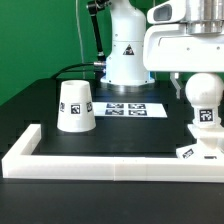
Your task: Assemble lamp
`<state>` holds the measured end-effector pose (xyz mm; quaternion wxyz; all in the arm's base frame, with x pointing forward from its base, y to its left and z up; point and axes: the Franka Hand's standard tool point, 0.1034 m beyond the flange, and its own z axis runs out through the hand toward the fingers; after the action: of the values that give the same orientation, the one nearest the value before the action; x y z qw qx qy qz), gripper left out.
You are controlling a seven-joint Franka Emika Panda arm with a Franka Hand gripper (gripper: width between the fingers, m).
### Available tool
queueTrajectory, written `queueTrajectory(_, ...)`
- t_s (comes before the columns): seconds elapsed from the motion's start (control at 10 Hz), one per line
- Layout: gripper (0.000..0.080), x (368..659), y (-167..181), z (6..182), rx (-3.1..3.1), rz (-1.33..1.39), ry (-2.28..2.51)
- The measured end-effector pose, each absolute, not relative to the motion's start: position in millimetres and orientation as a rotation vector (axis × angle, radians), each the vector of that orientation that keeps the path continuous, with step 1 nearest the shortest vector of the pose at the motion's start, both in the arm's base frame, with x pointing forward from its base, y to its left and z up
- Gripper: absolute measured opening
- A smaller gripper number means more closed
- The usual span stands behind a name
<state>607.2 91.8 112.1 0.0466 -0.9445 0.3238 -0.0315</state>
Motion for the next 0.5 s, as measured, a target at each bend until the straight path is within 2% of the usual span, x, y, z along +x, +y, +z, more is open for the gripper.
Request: queueTrajectory(0.5, 0.0577, 604.1, 100.6, 110.1, -2.615, 0.017, 1.521)
